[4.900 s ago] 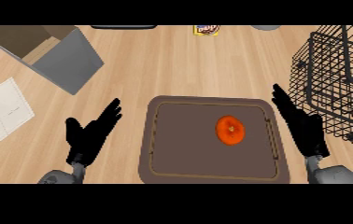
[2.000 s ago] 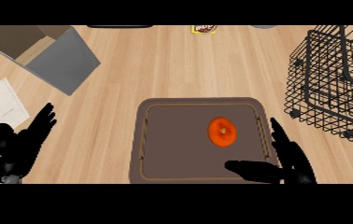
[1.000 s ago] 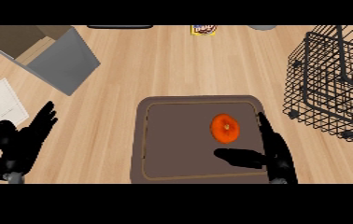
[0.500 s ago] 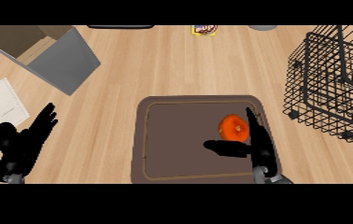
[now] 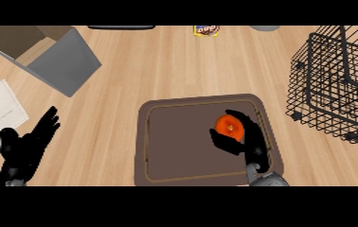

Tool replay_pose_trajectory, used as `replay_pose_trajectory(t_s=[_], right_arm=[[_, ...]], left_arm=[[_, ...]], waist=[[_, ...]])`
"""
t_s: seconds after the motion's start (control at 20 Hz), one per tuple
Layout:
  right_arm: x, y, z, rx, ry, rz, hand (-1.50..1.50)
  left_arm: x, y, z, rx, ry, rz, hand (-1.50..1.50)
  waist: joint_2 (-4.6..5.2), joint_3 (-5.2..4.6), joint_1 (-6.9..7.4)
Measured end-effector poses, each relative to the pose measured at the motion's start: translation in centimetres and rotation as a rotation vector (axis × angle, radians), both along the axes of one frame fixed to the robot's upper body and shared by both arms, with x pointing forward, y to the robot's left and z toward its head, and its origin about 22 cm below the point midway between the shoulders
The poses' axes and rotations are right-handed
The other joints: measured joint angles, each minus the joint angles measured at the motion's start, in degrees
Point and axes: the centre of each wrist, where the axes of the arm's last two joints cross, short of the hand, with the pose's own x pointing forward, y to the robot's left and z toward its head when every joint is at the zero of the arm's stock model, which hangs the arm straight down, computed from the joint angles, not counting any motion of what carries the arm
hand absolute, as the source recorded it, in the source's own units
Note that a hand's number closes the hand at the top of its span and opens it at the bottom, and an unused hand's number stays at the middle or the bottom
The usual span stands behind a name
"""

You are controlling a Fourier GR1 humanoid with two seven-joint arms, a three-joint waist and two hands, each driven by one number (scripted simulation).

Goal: Pick the squash from the tray and place it in the tiered basket

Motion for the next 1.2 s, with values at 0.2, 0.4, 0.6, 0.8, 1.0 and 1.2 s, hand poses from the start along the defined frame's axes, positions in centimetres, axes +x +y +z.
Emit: replay_pose_trajectory(t_s=[0.2,0.4,0.6,0.8,1.0,1.2], right_arm=[[0.6,-0.6,0.4,-0.036,-0.054,-0.019,1.5],[0.4,-0.1,0.5,-0.067,-0.1,-0.076,1.5],[-1.1,-0.9,1.4,-0.093,-0.107,-0.132,1.5],[-0.9,1.5,1.7,-0.282,-0.121,-0.019,1.5],[0.1,4.2,2.2,-0.559,-0.146,0.16,1.5],[0.9,7.8,5.2,-0.76,-0.241,0.207,1.5]], left_arm=[[0.1,0.2,0.1,-0.001,0.0,0.003,0.0],[0.4,0.2,0.4,-0.003,-0.001,0.004,0.0],[0.6,0.8,0.2,0.002,-0.003,0.013,0.0],[0.4,0.4,-0.3,0.001,-0.004,-0.001,0.0],[0.9,-0.1,-0.2,0.006,-0.002,-0.024,0.0],[0.8,0.1,-0.3,0.006,0.008,-0.004,0.0]], waist=[[0.18,0.17,-0.07],[0.36,0.32,-0.06],[0.55,0.55,-0.16],[0.65,0.52,0.47],[0.56,0.32,1.61],[0.22,0.38,0.82]])
